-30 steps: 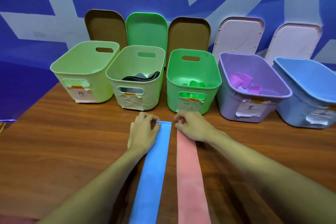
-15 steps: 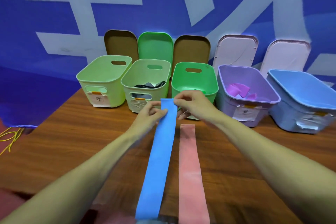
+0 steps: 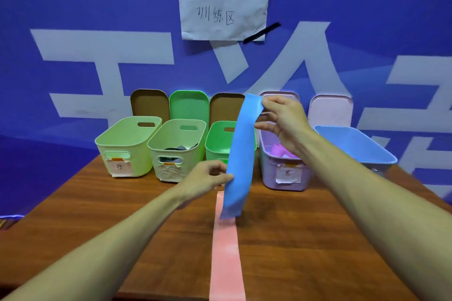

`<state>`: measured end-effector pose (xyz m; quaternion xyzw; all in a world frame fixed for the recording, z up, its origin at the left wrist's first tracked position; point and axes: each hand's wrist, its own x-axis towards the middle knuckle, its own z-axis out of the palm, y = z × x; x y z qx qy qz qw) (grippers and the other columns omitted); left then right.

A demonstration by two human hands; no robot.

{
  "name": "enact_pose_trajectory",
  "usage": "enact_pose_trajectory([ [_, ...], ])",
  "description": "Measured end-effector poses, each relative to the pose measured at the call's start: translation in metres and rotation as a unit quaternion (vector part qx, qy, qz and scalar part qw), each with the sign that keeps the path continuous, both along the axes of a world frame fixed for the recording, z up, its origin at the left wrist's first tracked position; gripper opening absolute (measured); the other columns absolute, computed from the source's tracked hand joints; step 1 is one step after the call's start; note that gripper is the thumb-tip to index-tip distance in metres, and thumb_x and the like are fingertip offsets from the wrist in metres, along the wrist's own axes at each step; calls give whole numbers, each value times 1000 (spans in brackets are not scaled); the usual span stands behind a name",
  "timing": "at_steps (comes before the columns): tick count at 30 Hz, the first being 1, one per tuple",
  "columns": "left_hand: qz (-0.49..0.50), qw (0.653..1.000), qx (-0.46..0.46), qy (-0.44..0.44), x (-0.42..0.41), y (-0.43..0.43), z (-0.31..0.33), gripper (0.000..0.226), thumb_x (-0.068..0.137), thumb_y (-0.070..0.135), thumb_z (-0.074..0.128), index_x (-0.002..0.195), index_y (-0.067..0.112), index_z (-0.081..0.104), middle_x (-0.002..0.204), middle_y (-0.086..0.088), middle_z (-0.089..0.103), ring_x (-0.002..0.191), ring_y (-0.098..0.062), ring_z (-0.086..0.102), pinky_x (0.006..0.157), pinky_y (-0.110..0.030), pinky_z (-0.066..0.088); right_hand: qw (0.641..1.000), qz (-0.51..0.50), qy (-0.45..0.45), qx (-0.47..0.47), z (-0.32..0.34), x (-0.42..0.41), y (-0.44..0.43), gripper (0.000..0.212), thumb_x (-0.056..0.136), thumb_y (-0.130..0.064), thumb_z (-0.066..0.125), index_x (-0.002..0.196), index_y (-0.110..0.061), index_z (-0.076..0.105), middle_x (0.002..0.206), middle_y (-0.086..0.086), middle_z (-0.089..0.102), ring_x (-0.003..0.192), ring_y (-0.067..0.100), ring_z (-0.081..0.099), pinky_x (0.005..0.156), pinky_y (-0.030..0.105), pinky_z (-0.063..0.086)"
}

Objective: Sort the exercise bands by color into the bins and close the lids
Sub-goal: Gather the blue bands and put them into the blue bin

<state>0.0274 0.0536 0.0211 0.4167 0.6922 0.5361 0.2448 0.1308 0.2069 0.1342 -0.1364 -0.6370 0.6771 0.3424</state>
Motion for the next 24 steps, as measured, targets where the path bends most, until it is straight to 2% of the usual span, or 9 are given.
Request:
enact_pose_trajectory([
  [3,-18,1000,-1,-7,12,22,11,7,89,8,62,84,13,62,73,1,60,63,-4,54,57,-15,45,999,-39,21,-3,12,20,23,13,94,-6,51,83,-7,58,75,13,63,57,18,65,53,27,55],
  [6,-16,1000,9,-6,25,51,27,7,90,9,60,85,12,61,71,-4,55,54,-3,50,50,-17,46,995,-93,35,-5,19,42,54,10,92,-5,51,86,-4,59,74,12,63,57,18,67,55,26,55],
  [9,-6,999,15,33,37,86,44,4,90,10,61,88,7,62,70,-13,50,58,-15,46,43,-19,43,987,-156,21,10,19,66,89,11,90,-4,52,96,1,60,76,13,63,60,21,66,60,31,58],
  [11,-16,999,24,36,47,114,54,4,89,9,61,90,5,61,69,-14,49,54,-18,47,41,-19,43,980,-198,2,22,17,82,113,14,89,-3,53,100,1,61,79,14,62,61,22,65,60,33,60],
  [14,-23,999,41,5,62,162,64,5,90,6,60,86,9,60,69,-13,52,46,-9,50,39,-20,47,970,-241,-20,31,12,103,149,13,87,1,52,95,-4,61,77,13,64,57,19,67,56,28,59],
  [16,-23,998,45,-40,71,195,67,3,90,5,59,91,7,61,71,-8,57,43,-5,53,40,-21,49,966,-255,-30,26,6,113,170,14,86,2,52,88,-10,59,77,13,66,61,21,70,58,27,59],
  [18,-20,995,51,-89,77,228,69,6,90,5,59,95,5,60,72,-6,57,44,-8,53,42,-21,50,962,-269,-39,19,-1,120,193,14,86,0,53,87,-13,57,83,15,68,69,24,72,63,30,60],
  [20,-14,990,67,-120,83,259,72,3,90,3,57,90,6,57,70,-6,51,44,-12,49,43,-20,50,957,-287,-46,10,-7,125,212,14,85,-1,53,91,-13,56,92,17,69,76,26,73,69,35,61],
  [24,-6,988,80,-134,85,316,76,5,90,1,57,92,4,53,78,-11,46,39,-10,51,45,-22,53,946,-318,-53,26,-14,128,242,16,86,-2,51,97,-13,55,84,12,70,68,19,72,57,29,58],
])
